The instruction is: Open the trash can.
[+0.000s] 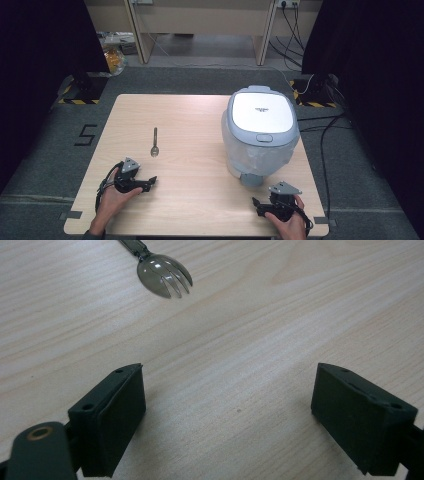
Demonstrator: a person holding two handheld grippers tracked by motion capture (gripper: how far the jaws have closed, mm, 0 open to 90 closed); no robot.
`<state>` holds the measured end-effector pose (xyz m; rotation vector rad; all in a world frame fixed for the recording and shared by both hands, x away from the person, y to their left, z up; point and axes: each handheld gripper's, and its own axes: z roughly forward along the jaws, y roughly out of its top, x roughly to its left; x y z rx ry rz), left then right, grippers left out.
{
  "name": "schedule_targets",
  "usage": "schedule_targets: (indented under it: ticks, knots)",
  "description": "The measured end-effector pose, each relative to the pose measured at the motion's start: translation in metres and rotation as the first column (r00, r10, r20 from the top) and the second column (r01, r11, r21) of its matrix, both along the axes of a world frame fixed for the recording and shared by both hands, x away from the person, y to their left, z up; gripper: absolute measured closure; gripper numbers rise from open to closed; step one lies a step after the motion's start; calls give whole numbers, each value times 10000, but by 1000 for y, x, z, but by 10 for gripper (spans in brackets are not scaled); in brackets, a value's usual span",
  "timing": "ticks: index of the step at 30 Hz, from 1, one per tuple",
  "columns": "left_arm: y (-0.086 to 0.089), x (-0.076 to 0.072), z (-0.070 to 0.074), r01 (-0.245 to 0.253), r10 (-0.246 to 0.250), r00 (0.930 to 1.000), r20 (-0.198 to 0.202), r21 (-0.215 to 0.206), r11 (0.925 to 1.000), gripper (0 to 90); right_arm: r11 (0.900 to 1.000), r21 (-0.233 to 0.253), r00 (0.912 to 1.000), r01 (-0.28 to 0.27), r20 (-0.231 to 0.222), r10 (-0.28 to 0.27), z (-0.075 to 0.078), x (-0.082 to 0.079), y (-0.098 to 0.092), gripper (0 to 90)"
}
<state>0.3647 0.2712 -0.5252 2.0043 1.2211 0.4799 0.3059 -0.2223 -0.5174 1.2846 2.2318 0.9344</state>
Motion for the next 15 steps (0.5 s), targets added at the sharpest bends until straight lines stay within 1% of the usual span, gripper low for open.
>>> schedule_targets:
  ticks: [6, 11, 13, 15]
  knots:
    - [0, 0, 0, 4, -4, 10000, -19, 16, 10000, 131, 10000, 46, 10000, -45, 30, 45, 0, 0, 0, 146]
    - [0, 0, 0, 3, -3, 10000, -20, 16, 10000, 130, 9999, 80, 10000, -70, 35, 70, 0, -1, 0, 154]
    - [0, 0, 0, 3, -3, 10000, -20, 16, 10000, 130, 10000, 79, 10000, -47, 55, 47, 1, -1, -1, 176]
    - [0, 0, 0, -3, 3, 10000, -18, 5, 10000, 130, 9999, 61, 9998, -103, 171, 102, 1, -2, 0, 195]
